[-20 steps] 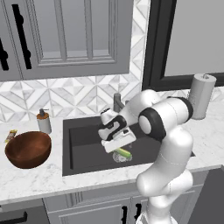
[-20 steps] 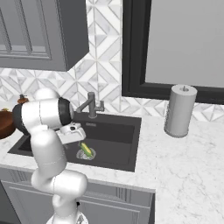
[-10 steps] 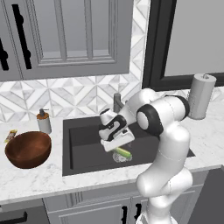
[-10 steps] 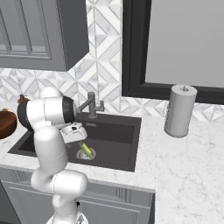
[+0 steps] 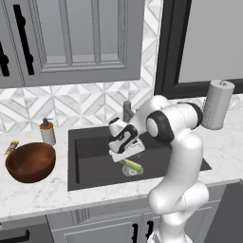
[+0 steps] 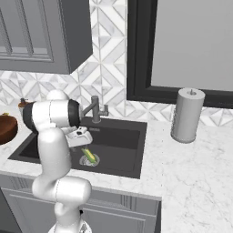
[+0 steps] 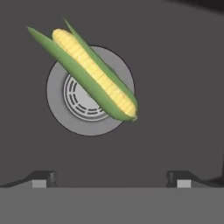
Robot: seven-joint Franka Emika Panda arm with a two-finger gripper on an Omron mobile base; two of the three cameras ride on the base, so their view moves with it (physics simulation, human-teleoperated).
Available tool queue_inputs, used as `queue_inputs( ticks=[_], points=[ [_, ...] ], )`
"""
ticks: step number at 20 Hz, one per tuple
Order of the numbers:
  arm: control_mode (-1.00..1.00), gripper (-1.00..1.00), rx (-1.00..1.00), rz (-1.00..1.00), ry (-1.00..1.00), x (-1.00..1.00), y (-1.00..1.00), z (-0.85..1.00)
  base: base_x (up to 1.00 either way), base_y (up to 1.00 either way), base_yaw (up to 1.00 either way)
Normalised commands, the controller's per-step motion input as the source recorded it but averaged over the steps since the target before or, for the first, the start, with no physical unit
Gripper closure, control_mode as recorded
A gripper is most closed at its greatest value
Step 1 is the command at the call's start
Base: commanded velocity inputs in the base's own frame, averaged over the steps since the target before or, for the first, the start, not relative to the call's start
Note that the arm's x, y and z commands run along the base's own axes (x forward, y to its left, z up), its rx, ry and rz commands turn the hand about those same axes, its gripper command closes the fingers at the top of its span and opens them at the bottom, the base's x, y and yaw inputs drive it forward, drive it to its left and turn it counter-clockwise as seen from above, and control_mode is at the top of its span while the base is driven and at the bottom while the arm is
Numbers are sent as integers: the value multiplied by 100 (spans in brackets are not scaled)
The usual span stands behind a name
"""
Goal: Pick the corn from the sink and place it in the bowl. Then pick the bowl and place it in the microwave. Then close the microwave door and press the start button.
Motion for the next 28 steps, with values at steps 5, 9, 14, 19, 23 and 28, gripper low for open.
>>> queue_inputs(
  ticks=[5,9,14,19,23,28],
  points=[
    [-100,-100,0,2,-1,35,0,-27,0,0,0],
    [-100,-100,0,4,0,25,0,-40,0,0,0],
    [-100,-100,-1,6,-1,29,0,-40,0,0,0],
    [-100,-100,0,8,-8,36,0,-28,0,0,0],
    [-100,-100,0,7,-4,34,0,-33,0,0,0],
    [-100,-100,0,7,0,24,0,-44,0,0,0]
  ],
)
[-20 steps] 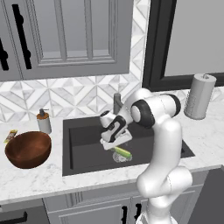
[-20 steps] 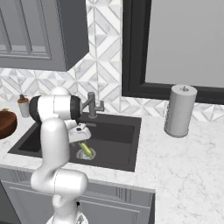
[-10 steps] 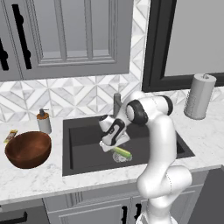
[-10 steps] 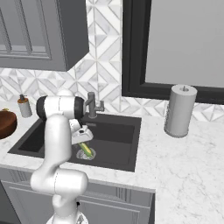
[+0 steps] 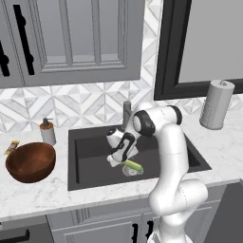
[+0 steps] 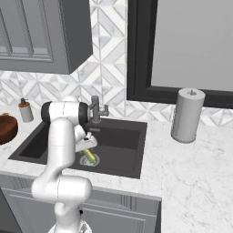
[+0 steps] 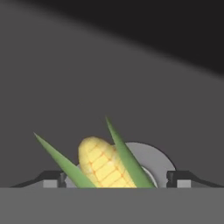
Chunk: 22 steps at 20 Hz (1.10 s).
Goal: Pick the corn from the sink and place it in the bowl. Then pick the bowl and place it in the microwave. Then close the microwave door and press the start button.
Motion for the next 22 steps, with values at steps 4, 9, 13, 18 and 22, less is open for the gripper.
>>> queue_inputs(
  ticks=[4,9,13,18,22],
  points=[
    [-100,100,0,5,0,20,0,-45,0,0,0],
    [-100,100,-3,4,0,-3,0,-38,0,0,0],
    [-100,100,0,0,-11,-52,17,12,0,0,0],
    [-100,100,0,-1,-7,-38,46,91,0,0,0],
    [-100,100,0,-3,-1,-1,47,100,0,0,0]
  ],
)
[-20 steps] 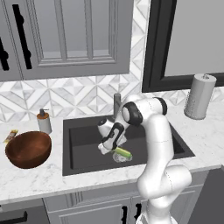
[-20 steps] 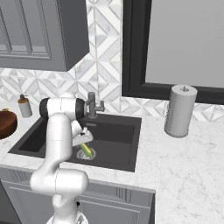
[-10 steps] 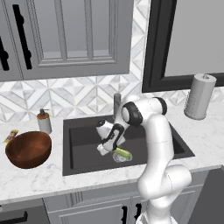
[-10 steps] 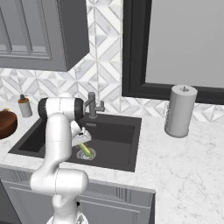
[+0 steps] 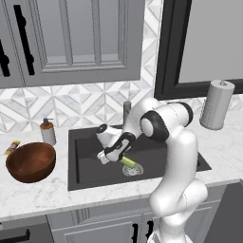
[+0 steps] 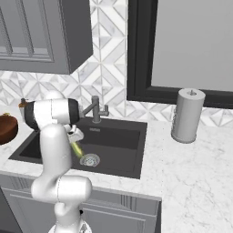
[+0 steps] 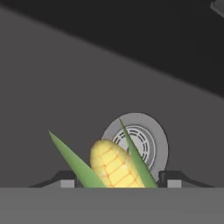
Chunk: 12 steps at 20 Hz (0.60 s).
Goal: Pick the corn from the sink and place it in the bowl. Then pick the bowl and place it in the microwave. Then close the microwave door and press the start button.
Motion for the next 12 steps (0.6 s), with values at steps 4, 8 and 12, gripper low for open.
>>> queue_inputs(
  ticks=[4,8,12],
  points=[
    [-100,100,0,-3,0,-12,43,100,0,0,0],
    [-100,100,0,-1,0,-34,56,100,0,0,0],
    [-100,100,0,0,-1,-58,67,80,0,0,0]
  ],
)
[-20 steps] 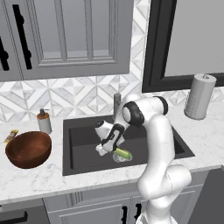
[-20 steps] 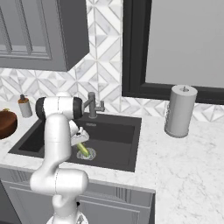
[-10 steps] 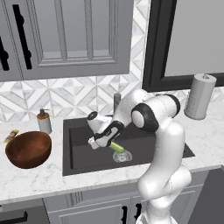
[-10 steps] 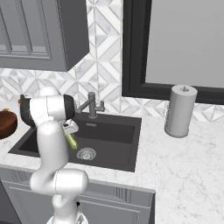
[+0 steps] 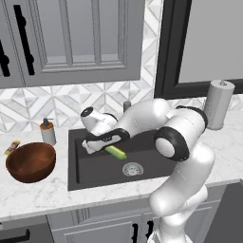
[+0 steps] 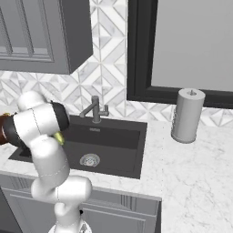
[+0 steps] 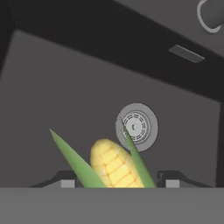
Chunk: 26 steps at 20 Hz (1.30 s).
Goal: Pick the corn from the sink and place it in the bowl. Then pick the bowl and place it in the microwave. Then close the microwave door and press the start button.
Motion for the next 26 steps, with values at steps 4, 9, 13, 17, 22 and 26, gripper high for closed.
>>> queue_inputs(
  ticks=[4,9,13,17,22,26],
  points=[
    [-100,100,4,0,-5,-68,78,47,0,0,0],
    [-100,100,5,0,-1,-53,81,47,0,0,0],
    [-100,100,4,0,0,-8,88,53,0,0,0],
    [-100,100,1,0,-10,3,73,54,0,0,0],
    [-100,100,2,0,-17,0,67,29,0,0,0],
    [-100,100,6,0,-12,8,53,19,0,0,0]
  ],
)
